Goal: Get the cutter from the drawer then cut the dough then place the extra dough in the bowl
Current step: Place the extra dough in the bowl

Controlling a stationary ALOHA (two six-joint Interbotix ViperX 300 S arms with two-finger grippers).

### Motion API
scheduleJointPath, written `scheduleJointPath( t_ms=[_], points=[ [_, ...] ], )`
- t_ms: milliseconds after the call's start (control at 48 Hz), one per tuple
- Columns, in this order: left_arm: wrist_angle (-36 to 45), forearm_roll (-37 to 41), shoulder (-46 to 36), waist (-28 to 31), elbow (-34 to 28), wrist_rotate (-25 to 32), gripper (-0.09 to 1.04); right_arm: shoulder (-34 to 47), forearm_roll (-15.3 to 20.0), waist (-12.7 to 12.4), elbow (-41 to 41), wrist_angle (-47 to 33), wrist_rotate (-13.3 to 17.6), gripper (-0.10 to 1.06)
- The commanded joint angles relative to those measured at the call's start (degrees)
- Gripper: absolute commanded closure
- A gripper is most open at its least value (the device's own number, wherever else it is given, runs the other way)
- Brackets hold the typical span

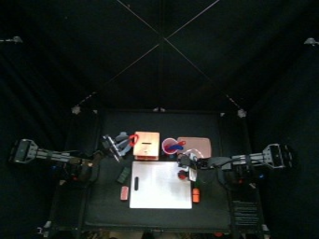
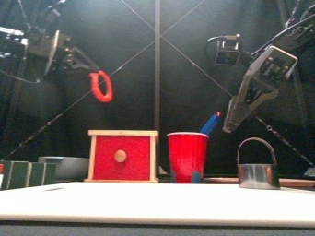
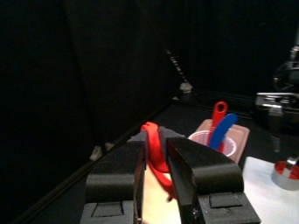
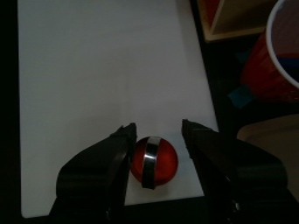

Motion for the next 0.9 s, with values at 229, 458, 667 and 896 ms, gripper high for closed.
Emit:
scheduleJointPath(
  t_ms=[229,458,667,896],
  points=[
    [4.13,-7.47,9.49,6.50,-0.18,-0.09,0.16,-0.79,-1.32,0.09,-0.44,-0.79,0.09,0.14],
    [5.27,-8.79,10.46,6.42,-1.14,-0.88,-0.06,-0.97,-1.41,0.18,-0.70,-0.88,0.00,0.14],
    [10.11,1.32,10.46,2.99,-4.75,-3.43,-0.05,-3.08,-5.36,-0.35,-0.44,-10.55,-1.05,0.14],
    [13.62,21.97,10.37,-3.69,-6.86,-11.25,-0.05,-6.06,-16.70,-2.29,2.20,-32.43,-0.53,0.14]
  ],
)
